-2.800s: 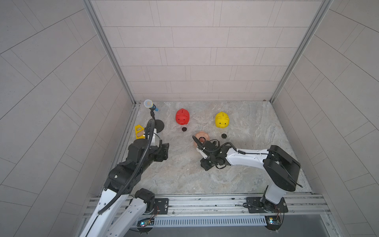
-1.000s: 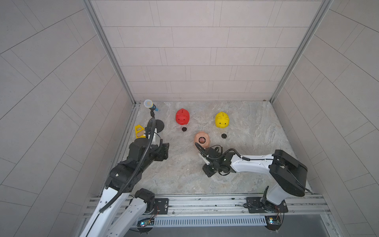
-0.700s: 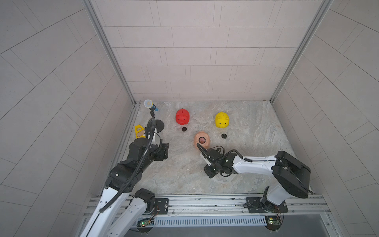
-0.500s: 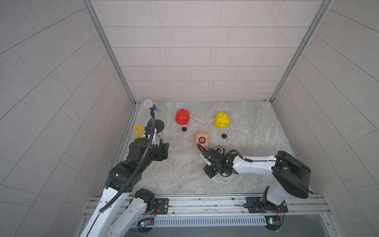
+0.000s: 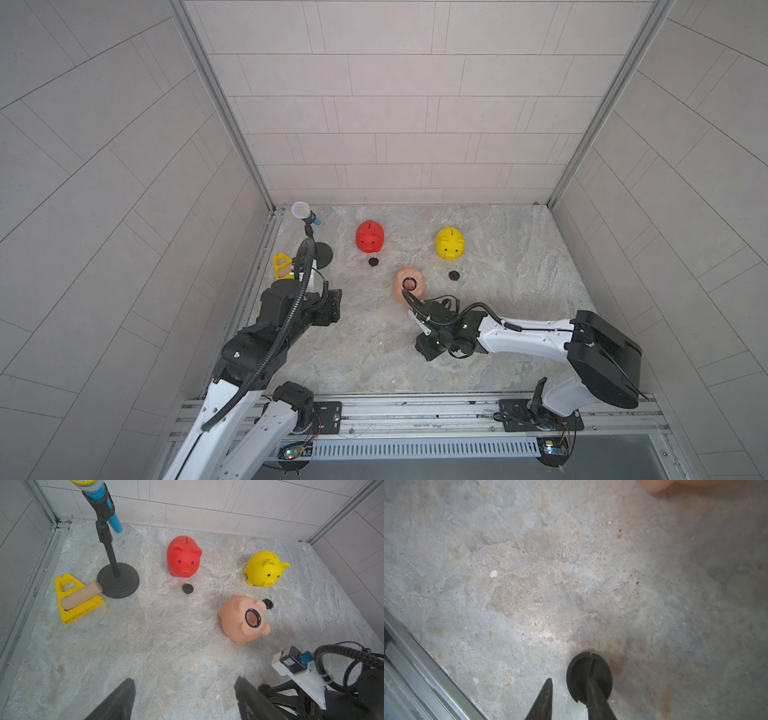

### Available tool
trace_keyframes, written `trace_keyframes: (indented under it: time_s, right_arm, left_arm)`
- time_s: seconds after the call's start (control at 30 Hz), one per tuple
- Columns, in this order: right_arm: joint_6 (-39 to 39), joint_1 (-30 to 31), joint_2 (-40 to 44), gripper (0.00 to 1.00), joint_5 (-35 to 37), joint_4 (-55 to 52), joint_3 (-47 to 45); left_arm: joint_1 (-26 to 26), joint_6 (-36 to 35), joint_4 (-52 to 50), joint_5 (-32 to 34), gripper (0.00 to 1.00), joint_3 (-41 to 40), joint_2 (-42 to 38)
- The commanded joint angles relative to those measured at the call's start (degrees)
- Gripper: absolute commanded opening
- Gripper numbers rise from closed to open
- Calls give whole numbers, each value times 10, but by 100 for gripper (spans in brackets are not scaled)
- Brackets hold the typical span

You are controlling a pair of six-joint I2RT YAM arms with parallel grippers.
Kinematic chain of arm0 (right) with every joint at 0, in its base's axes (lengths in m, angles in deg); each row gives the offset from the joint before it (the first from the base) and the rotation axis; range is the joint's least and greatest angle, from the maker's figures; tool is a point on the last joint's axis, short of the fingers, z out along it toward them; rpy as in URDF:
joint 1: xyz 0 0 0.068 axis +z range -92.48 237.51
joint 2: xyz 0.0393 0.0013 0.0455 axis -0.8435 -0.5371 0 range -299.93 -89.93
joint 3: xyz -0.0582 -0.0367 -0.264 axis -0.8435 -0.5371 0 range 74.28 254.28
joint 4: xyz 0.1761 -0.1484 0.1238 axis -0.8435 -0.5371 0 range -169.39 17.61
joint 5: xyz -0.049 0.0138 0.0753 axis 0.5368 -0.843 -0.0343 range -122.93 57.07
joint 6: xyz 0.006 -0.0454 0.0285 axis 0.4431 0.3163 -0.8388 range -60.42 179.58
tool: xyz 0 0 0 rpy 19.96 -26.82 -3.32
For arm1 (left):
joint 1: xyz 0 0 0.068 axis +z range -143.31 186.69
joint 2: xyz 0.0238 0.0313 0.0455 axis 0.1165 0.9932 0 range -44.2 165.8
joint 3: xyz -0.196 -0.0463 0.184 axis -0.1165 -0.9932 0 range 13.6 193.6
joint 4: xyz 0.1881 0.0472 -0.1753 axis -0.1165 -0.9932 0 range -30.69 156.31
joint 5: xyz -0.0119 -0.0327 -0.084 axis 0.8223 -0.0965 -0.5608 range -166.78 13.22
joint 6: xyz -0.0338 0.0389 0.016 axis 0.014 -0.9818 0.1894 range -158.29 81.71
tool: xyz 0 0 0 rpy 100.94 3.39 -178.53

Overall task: Close piggy banks
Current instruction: Move the knob to the center of the board.

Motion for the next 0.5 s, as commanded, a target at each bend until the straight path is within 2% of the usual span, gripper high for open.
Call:
trace_keyframes:
  time_s: [0.0,0.47]
  right_arm:
    - [4,4,6,28,19,-27,12]
    - [0,4,-29,23,38,-34,15]
  left_arm:
    - [3,-6,4,-2,82,-3,-6]
    - [4,-6,4,-2,82,-3,-8]
